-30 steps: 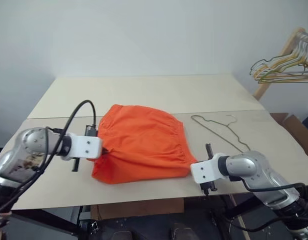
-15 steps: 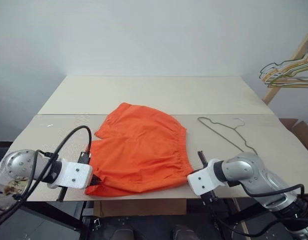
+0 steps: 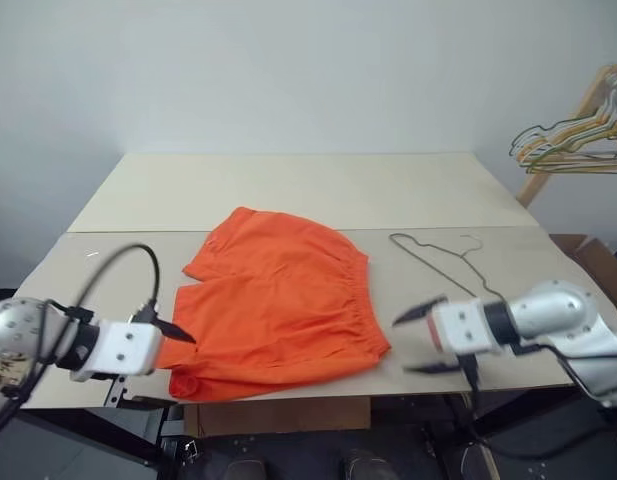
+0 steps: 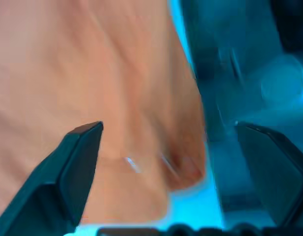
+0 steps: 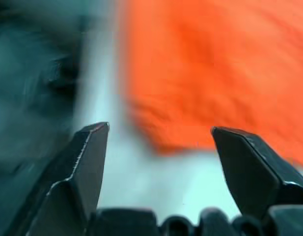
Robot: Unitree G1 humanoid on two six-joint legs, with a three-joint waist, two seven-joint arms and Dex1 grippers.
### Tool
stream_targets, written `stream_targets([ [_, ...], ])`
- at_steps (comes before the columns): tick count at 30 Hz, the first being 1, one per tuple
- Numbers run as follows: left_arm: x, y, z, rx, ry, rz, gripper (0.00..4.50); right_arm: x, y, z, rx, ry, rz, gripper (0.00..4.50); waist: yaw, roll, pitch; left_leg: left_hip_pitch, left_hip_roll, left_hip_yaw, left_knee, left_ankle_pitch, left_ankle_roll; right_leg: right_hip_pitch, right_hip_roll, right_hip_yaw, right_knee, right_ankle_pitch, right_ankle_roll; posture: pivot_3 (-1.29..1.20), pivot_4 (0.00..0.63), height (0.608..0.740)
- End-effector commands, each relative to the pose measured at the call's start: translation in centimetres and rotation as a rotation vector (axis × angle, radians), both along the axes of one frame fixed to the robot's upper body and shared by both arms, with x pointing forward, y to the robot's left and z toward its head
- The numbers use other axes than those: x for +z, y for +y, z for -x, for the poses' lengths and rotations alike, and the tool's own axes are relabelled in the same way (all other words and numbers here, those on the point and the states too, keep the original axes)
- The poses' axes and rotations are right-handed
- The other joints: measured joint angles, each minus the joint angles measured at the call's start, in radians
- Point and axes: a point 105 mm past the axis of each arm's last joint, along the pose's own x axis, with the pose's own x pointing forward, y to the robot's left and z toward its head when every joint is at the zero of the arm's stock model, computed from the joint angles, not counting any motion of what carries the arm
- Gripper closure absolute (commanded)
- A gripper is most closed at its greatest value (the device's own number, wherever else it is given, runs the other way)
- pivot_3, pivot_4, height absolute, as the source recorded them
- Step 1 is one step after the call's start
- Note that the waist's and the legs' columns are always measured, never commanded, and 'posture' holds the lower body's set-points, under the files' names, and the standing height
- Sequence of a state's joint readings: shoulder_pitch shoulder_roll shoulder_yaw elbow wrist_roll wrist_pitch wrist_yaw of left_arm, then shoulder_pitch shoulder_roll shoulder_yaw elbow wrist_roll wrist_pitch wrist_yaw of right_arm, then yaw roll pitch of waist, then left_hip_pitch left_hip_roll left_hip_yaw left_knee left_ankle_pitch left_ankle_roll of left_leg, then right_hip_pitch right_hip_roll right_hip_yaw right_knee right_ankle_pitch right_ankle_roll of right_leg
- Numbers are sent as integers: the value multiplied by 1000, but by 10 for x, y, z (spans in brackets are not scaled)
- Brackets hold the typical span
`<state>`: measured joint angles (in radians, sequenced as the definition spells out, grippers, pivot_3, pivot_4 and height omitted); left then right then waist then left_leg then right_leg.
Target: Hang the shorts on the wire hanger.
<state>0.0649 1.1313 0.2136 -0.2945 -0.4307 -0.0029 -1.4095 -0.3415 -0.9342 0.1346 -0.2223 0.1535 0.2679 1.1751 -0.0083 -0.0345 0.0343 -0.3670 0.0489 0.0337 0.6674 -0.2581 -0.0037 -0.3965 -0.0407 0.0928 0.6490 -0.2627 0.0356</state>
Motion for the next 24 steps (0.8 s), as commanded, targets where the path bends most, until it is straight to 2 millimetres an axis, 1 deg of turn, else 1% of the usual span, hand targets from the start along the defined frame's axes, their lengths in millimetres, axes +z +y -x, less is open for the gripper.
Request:
stream_targets([
  [1,36,-29,1,-61,-49,242,0,10,-33,-47,-341,-37,-60,822,3,0,0,-1,0,0,0,0,0,0,0,0,0,0,0,44,0,740],
  [4,35,-46,-3,-69,-46,292,0,0,-58,-73,-544,-25,-72,822,7,0,0,-3,-1,0,0,0,0,-2,0,0,0,0,0,40,0,740],
  [7,25,-60,-9,-72,-57,285,0,-11,-81,-94,-726,23,-120,822,5,0,0,-3,-2,0,0,0,1,-2,0,2,-1,0,0,30,0,740],
  [11,16,-73,-15,-74,-68,278,0,-17,-99,-113,-866,73,-201,822,-7,0,0,-2,-2,0,0,0,1,-1,0,2,0,1,0,31,0,740],
  [14,11,-76,-20,-61,-85,267,0,-25,-113,-122,-958,101,-200,822,-13,0,0,-2,-2,0,0,0,1,-1,0,2,-1,1,0,36,0,740],
  [18,10,-80,-21,-57,-98,266,0,-29,-123,-128,-1037,128,-207,822,-27,0,0,-2,-2,0,0,0,1,-1,0,3,-1,1,0,42,0,740],
  [23,9,-83,-18,-82,-104,245,0,-38,-120,-128,-1017,183,-173,822,-36,1,0,-2,-2,-1,-1,0,1,-1,0,3,-1,1,0,65,0,740],
  [24,9,-83,-17,-82,-102,241,0,-40,-118,-126,-986,198,-146,822,-36,1,0,-2,-2,-1,-1,0,1,-1,0,3,-1,1,0,68,0,740],
])
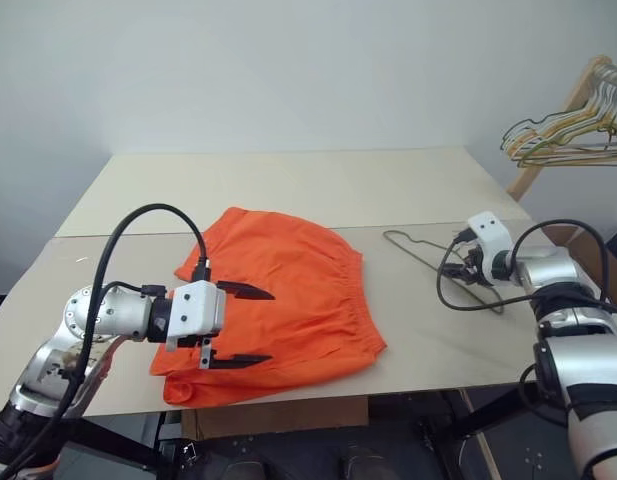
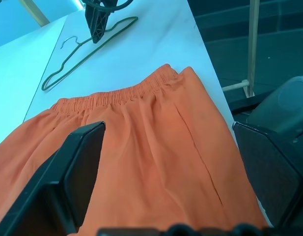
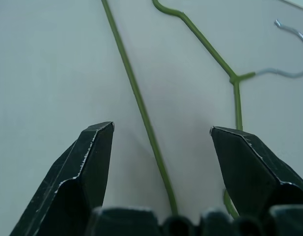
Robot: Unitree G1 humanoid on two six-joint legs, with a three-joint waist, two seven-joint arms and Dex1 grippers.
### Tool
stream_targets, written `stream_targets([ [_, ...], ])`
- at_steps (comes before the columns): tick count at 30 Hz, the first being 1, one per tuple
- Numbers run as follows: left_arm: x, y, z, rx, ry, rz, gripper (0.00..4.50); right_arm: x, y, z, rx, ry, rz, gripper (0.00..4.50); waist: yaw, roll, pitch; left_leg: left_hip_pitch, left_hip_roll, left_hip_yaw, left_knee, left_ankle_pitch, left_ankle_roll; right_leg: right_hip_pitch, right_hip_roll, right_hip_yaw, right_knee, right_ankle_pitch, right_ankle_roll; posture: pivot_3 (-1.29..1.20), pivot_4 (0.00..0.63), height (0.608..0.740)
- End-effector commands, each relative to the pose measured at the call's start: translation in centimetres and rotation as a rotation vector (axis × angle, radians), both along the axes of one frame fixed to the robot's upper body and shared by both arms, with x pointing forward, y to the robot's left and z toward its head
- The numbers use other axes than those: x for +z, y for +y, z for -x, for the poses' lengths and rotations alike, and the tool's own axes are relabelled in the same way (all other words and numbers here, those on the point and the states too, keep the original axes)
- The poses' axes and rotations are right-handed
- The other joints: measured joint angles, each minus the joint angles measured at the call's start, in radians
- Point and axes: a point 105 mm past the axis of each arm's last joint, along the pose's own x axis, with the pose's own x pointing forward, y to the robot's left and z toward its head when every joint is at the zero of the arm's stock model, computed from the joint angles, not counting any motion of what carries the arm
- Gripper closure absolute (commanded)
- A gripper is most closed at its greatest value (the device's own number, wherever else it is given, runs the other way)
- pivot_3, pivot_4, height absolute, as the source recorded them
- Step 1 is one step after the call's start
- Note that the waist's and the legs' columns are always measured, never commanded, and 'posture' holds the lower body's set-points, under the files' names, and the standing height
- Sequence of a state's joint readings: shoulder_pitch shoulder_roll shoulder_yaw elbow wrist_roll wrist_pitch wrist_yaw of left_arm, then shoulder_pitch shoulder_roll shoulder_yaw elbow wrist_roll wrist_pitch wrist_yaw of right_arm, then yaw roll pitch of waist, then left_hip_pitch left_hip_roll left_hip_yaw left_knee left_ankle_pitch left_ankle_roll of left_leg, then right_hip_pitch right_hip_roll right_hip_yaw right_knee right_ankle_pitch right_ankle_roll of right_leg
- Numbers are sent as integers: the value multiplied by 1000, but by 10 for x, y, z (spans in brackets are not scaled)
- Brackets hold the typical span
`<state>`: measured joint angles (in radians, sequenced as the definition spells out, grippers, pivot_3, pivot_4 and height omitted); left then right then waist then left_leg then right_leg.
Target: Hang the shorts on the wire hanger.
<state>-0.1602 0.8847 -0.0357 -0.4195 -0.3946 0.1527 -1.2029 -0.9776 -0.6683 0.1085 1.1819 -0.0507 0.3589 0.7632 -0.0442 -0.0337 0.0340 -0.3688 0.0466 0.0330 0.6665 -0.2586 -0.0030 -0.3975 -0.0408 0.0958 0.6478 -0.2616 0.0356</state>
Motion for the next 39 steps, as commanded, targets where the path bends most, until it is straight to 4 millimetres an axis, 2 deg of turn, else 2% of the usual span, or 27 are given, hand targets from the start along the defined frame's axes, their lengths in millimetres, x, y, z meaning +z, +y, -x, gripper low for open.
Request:
stream_targets([
  [1,8,-4,4,-28,-43,-13,0,8,10,-5,89,-8,24,822,0,0,0,0,0,0,0,0,0,0,0,0,0,0,0,69,0,740],
  [9,1,-3,6,-17,-45,-42,0,-9,13,2,103,82,35,822,3,2,0,0,0,0,0,0,0,0,0,0,0,0,0,86,0,740],
  [20,-1,-2,6,-16,-52,-62,0,-10,18,8,131,139,-23,822,3,2,0,0,0,0,0,0,0,0,0,0,0,0,0,81,0,740],
  [23,-1,-3,5,-19,-53,-61,0,-9,23,10,138,155,-90,822,3,2,0,0,0,0,0,0,0,0,0,0,0,0,0,79,0,740],
  [27,-3,-3,3,-16,-61,-77,0,-14,22,13,181,186,-31,1609,3,2,0,0,0,0,0,0,0,0,0,0,0,0,0,76,0,740],
  [33,-4,-5,4,-17,-63,-78,0,-23,20,17,164,231,15,3677,2,2,0,1,0,0,0,0,0,1,0,0,0,0,0,72,0,740],
  [36,-2,-6,3,-14,-69,-71,0,-22,21,14,159,210,24,4483,2,2,0,1,0,0,0,0,0,1,0,0,0,0,0,69,0,740],
  [39,4,-10,-4,30,-73,-17,0,-14,23,8,160,167,13,4483,2,2,0,1,0,0,0,0,0,2,0,0,0,0,0,62,0,740],
])
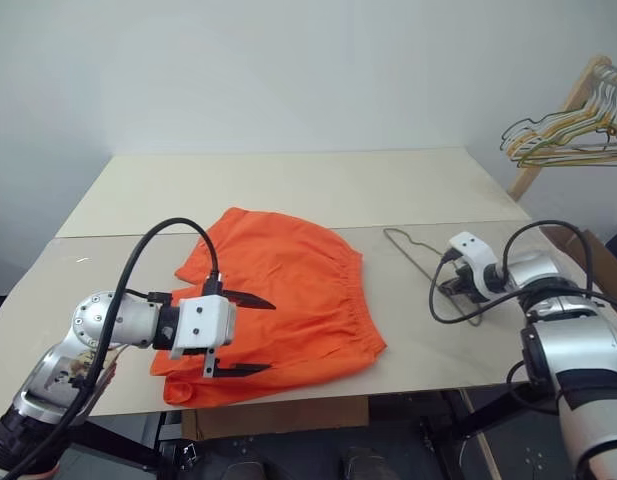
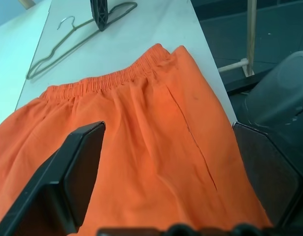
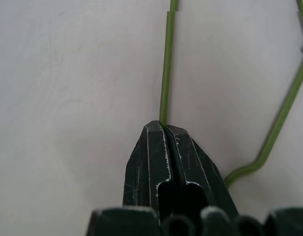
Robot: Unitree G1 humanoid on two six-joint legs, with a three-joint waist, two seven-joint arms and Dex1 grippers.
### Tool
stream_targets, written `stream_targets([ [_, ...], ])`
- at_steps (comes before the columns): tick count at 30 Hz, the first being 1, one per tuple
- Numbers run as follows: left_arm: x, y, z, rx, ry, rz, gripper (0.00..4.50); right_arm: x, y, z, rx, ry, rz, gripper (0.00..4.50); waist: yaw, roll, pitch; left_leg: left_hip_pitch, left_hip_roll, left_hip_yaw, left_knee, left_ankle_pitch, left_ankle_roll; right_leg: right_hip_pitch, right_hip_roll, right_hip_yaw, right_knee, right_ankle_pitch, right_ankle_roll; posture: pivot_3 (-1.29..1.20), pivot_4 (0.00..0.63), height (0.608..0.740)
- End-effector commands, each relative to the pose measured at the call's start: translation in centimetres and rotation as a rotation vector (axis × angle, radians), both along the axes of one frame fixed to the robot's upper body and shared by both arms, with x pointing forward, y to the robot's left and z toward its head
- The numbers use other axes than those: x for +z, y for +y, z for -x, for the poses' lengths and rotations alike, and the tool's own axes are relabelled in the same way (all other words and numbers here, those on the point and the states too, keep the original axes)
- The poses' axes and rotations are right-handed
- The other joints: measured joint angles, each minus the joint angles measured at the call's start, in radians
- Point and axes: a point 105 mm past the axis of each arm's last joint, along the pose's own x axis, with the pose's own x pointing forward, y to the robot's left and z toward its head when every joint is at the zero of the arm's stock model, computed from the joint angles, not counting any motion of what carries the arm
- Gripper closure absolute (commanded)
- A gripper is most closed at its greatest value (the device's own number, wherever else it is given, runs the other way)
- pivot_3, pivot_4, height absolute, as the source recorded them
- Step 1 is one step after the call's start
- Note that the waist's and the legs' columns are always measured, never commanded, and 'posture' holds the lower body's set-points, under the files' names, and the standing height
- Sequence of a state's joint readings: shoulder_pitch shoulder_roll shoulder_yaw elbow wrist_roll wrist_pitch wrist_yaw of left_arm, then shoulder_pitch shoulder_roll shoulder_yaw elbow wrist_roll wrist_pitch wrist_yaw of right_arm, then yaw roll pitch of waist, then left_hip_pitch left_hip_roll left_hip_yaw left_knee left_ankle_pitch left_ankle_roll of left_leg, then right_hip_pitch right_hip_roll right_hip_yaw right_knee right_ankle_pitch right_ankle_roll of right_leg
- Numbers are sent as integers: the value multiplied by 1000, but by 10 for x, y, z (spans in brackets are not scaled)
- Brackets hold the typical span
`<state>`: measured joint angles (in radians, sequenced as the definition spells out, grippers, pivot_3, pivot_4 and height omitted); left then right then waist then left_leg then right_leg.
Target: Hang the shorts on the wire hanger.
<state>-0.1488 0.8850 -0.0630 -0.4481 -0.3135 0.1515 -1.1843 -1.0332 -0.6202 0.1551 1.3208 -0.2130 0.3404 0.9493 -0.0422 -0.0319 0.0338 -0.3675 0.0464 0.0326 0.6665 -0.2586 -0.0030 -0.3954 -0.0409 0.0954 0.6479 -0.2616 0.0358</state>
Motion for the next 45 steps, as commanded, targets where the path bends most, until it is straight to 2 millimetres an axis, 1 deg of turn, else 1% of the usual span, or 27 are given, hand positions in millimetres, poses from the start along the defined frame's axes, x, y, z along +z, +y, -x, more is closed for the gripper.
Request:
stream_targets([
  [1,15,-9,-11,54,-47,85,0,15,7,-11,8,-69,-10,4483,0,0,0,0,0,0,0,0,0,1,0,0,0,0,0,61,0,740],
  [3,24,-14,-25,153,-38,187,0,25,9,-19,2,-135,-6,4483,0,0,0,1,0,0,0,0,0,1,0,0,0,0,0,59,0,740],
  [5,33,-20,-40,257,-22,304,0,39,12,-28,-23,-202,-38,4483,0,1,0,0,0,-1,0,0,0,1,0,0,0,0,1,53,0,740],
  [7,41,-28,-56,381,41,465,0,58,24,-35,-5,-295,-103,4483,0,1,0,0,0,-2,0,0,0,0,0,0,0,0,1,43,0,740],
  [8,47,-33,-66,443,97,581,0,71,36,-37,38,-385,-127,4483,1,1,0,-1,-1,-2,0,0,0,0,0,0,0,0,1,37,0,740],
  [9,53,-38,-73,489,147,677,0,84,48,-35,59,-454,-174,4483,3,1,0,-2,-1,-3,0,0,0,-1,-1,0,1,1,1,33,0,740],
  [10,56,-41,-76,515,180,732,0,91,57,-31,68,-495,-205,4483,6,1,0,-2,-1,-5,1,0,0,0,-1,-1,0,1,2,29,0,740],
  [11,65,-45,-83,560,207,831,0,103,72,-25,97,-588,-227,4483,6,1,-1,-4,-1,-7,3,0,0,-1,-1,-2,1,1,2,23,0,740],
  [14,84,-49,-98,635,308,1031,0,122,104,-4,117,-753,-266,4483,11,1,-1,-8,-1,-10,3,-1,0,-7,-2,-1,4,1,2,17,0,740],
  [15,89,-51,-104,664,313,1064,0,126,119,4,140,-829,-229,4483,13,1,-1,-12,-3,-10,4,0,0,-10,-2,-2,6,2,3,14,0,740],
  [17,97,-53,-113,704,303,1102,0,131,146,20,158,-927,-223,4483,19,1,-1,-15,-3,-10,8,-1,0,-12,-2,-2,9,2,3,10,0,740],
  [19,103,-54,-119,730,288,1127,0,134,163,33,175,-989,-249,4483,21,1,-1,-15,-4,-10,9,-1,0,-12,-2,-2,10,2,3,1,0,740],
  [22,112,-50,-127,747,319,1187,0,133,179,45,197,-1058,-239,4483,26,1,-1,-15,-5,-9,10,-1,0,-12,-2,-2,9,2,3,-8,0,740],
  [24,115,-51,-127,718,318,1181,0,134,188,55,261,-1110,-237,4483,27,1,-1,-16,-5,-10,10,0,0,-11,-3,-3,8,2,3,-8,0,740],
  [26,117,-52,-124,694,290,1151,0,134,193,62,316,-1144,-254,4483,25,1,-1,-16,-6,-9,10,0,-1,-11,-3,-3,7,2,3,-8,0,740],
  [28,117,-53,-123,683,299,1142,0,133,195,66,350,-1172,-250,4483,23,1,-1,-16,-6,-9,10,0,-1,-11,-3,-3,7,2,3,-6,0,740],
  [33,118,-54,-111,614,252,1107,0,124,199,68,395,-1167,-244,4483,21,1,-1,-14,-5,-10,10,0,-1,-10,-2,-3,7,2,3,6,0,740],
  [36,118,-52,-106,592,239,1103,537,123,202,70,424,-1163,-257,4500,21,1,-1,-14,-5,-10,10,0,-1,-10,-2,-3,7,2,3,9,0,740],
  [37,116,-52,-106,591,226,1088,829,122,203,71,442,-1162,-257,4500,21,1,-1,-14,-5,-10,10,0,-1,-10,-2,-3,7,2,3,9,0,740],
  [39,115,-52,-104,585,217,1073,1476,120,203,72,453,-1159,-254,4500,22,1,-1,-14,-5,-10,10,0,-1,-9,-2,-3,7,2,3,8,0,740],
  [40,115,-52,-104,580,221,1076,1886,120,203,71,449,-1157,-259,4500,23,1,-1,-14,-5,-10,10,0,-1,-9,-2,-3,7,2,3,10,0,740],
  [45,114,-54,-102,566,214,1062,3606,120,202,70,439,-1152,-273,4500,25,1,-1,-14,-6,-10,10,0,-1,-9,-3,-3,6,2,3,5,0,740],
])
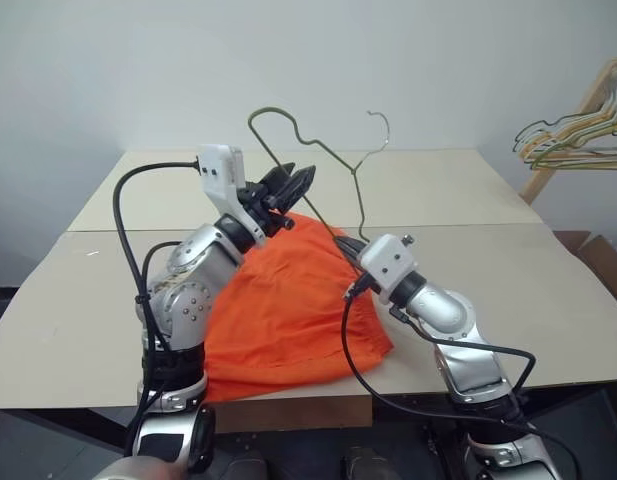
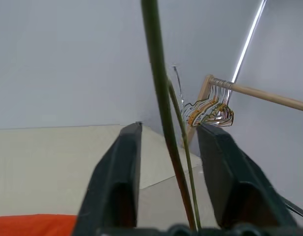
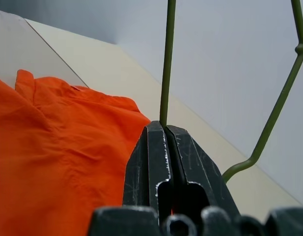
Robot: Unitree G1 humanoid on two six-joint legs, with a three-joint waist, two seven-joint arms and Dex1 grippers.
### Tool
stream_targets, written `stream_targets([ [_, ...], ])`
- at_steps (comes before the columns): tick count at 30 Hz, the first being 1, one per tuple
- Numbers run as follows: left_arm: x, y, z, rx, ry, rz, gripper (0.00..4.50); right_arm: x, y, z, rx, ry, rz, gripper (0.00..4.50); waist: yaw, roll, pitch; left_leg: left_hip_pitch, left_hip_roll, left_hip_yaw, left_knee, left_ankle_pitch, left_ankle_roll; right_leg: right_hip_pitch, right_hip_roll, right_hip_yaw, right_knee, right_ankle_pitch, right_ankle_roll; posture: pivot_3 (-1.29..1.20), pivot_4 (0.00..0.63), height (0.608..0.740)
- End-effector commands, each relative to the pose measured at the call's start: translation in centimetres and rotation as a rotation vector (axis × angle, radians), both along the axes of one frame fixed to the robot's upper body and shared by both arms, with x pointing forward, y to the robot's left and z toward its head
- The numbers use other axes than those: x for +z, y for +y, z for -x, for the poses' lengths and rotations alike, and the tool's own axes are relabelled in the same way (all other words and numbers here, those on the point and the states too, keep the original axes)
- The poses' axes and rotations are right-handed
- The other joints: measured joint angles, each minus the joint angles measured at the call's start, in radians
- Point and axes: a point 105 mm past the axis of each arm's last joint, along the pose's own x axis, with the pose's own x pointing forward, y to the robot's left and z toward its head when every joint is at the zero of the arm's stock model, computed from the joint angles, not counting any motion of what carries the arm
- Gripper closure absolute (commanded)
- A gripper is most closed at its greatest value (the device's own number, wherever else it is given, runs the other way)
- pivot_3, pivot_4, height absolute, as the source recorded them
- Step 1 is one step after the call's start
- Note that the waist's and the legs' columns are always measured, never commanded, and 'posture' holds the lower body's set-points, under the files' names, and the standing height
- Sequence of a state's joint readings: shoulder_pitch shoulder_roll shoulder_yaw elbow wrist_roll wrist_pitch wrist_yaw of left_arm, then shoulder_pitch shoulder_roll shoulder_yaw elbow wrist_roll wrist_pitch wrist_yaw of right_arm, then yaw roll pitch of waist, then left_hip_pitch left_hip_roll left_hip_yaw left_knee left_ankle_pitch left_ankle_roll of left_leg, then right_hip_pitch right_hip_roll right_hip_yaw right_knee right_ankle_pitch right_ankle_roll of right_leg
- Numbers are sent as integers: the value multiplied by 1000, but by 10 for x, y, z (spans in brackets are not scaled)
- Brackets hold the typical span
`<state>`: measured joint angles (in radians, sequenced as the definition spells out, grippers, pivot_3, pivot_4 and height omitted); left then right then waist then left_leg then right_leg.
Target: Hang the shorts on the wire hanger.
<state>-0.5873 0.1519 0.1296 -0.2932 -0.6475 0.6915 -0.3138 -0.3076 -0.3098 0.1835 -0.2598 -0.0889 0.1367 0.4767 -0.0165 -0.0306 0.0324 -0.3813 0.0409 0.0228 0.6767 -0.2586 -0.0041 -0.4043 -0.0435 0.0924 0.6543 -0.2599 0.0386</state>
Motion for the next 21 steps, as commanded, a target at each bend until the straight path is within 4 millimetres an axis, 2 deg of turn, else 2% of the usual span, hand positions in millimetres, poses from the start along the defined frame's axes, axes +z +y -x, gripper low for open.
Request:
stream_targets([
  [1,13,-3,8,-18,-71,1,3967,17,0,2,20,-56,-43,4500,-1,0,0,0,0,0,0,0,0,0,0,0,0,0,0,5,0,740],
  [3,13,-3,9,-27,-81,4,4456,17,-1,3,28,-51,-48,4500,0,0,0,0,0,0,0,0,0,0,0,0,0,0,0,5,0,740],
  [6,15,-2,12,-35,-107,-8,4456,17,-2,5,50,-51,-35,4500,-2,0,0,0,0,0,0,0,0,0,0,0,0,0,0,-1,0,740],
  [10,13,1,9,-2,-132,-93,4500,20,-3,8,84,-44,-33,3466,-5,0,0,1,0,0,0,0,0,0,0,0,0,0,0,-7,0,740],
  [15,24,26,12,-16,-205,-109,4500,42,-19,17,151,-72,-76,1756,-4,0,0,0,0,0,0,0,0,0,0,0,-1,0,0,-7,0,740],
  [17,29,35,13,-33,-218,-93,4500,45,-26,23,201,-55,-75,938,-4,0,0,0,0,0,0,0,0,0,0,-1,-2,0,0,-11,0,740],
  [19,36,44,23,-107,-243,-60,4500,44,-35,26,266,36,-94,430,-5,0,0,0,1,0,0,0,0,1,0,-1,-2,0,0,-14,0,740],
  [21,47,56,46,-272,-307,-22,4500,40,-47,28,365,256,-149,430,-8,0,0,0,1,0,0,0,0,1,0,-2,-2,0,0,-15,0,740],
])
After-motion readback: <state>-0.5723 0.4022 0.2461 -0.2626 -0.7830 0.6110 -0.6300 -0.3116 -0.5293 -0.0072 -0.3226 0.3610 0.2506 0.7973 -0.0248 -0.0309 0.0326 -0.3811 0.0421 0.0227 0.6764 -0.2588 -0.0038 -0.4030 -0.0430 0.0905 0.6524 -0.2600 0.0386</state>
